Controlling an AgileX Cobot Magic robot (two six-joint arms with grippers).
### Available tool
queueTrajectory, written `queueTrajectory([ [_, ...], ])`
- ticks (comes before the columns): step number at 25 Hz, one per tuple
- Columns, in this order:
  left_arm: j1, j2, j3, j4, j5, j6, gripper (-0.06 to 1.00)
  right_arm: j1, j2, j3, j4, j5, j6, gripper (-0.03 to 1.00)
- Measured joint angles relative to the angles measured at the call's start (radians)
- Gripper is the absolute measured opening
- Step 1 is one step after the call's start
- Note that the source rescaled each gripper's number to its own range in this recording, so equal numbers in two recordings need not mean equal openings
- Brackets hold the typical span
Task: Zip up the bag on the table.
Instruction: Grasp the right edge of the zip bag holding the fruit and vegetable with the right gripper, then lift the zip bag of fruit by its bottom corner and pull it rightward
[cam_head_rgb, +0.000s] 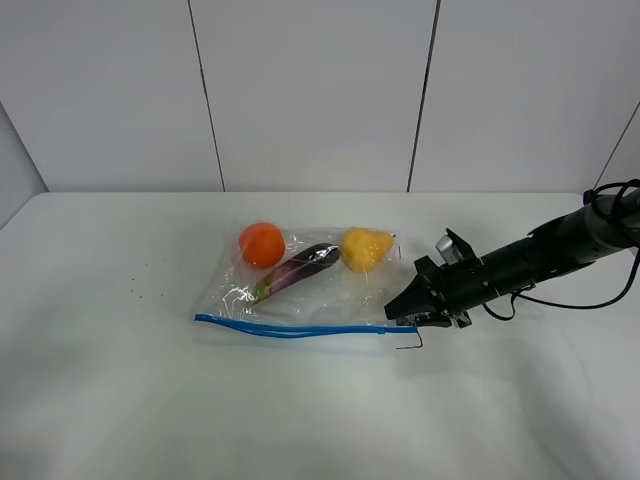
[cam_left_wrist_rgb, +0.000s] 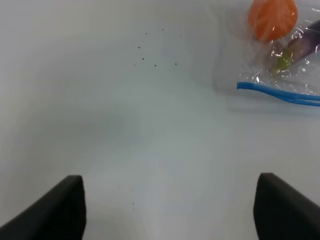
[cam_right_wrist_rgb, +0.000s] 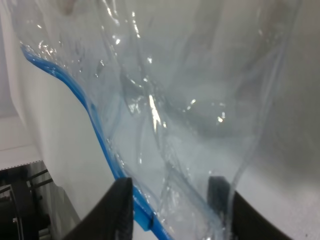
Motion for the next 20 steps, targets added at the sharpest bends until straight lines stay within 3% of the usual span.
queueTrajectory([
  [2, 0.000, 0.000, 0.000, 0.000, 0.000, 0.000, 0.87, 0.000, 0.000, 0.000, 0.000, 0.006, 0.000, 0.29],
  [6, 0.000, 0.000, 0.000, 0.000, 0.000, 0.000, 0.87, 0.000, 0.000, 0.000, 0.000, 0.018, 0.000, 0.00],
  [15, 0.000, 0.000, 0.000, 0.000, 0.000, 0.000, 0.87, 0.000, 0.000, 0.000, 0.027, 0.059, 0.000, 0.00],
  [20, 0.000, 0.000, 0.000, 0.000, 0.000, 0.000, 0.87, 0.000, 0.000, 0.000, 0.109, 0.112, 0.001, 0.00],
])
